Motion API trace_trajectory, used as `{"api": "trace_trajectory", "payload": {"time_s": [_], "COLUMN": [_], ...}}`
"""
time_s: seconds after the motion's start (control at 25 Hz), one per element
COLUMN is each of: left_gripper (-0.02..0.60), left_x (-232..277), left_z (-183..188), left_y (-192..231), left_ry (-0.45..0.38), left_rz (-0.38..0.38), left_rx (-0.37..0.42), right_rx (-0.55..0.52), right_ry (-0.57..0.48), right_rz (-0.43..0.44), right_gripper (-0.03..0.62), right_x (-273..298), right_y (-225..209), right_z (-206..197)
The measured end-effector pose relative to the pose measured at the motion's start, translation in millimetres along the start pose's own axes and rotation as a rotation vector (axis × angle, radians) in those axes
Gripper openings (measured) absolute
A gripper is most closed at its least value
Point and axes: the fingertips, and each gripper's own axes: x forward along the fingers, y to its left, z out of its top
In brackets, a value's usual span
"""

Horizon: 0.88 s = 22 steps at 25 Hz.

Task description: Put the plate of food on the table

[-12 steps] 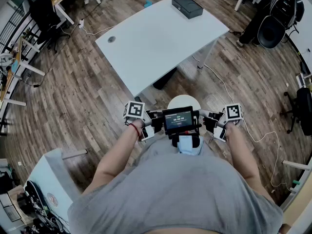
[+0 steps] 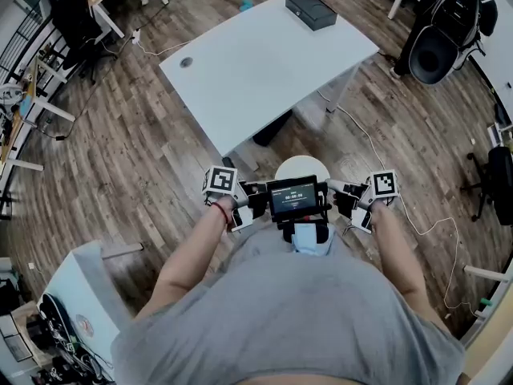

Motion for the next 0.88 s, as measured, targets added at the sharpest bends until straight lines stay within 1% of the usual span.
{"api": "trace_trajectory", "payload": {"time_s": [0.16,0.4,0.64,0.88], "left_gripper": [0.028,0.028,0.028,0.028], "left_x": [0,-1,-14,-16], "left_z": [0,-3,7,19], "left_y": [3,6,9,11], "left_ry": [-0.009,-0.02,-0.025,-0.029], "left_rz": [0.01,0.014,0.007,0.007], "left_rx": [-0.011,-0.016,-0.019,-0.024], "right_rx": [0.005,0.021,0.025,0.031], "right_ry": [-0.005,0.003,0.007,0.014], "right_rz": [-0.001,-0.012,-0.021,-0.025], "right_gripper": [0.038,0.038,0.038,0.038], "right_x": [2,1,18,25], "right_y": [-1,-6,-7,-10], "right_z": [5,0,2,11]}}
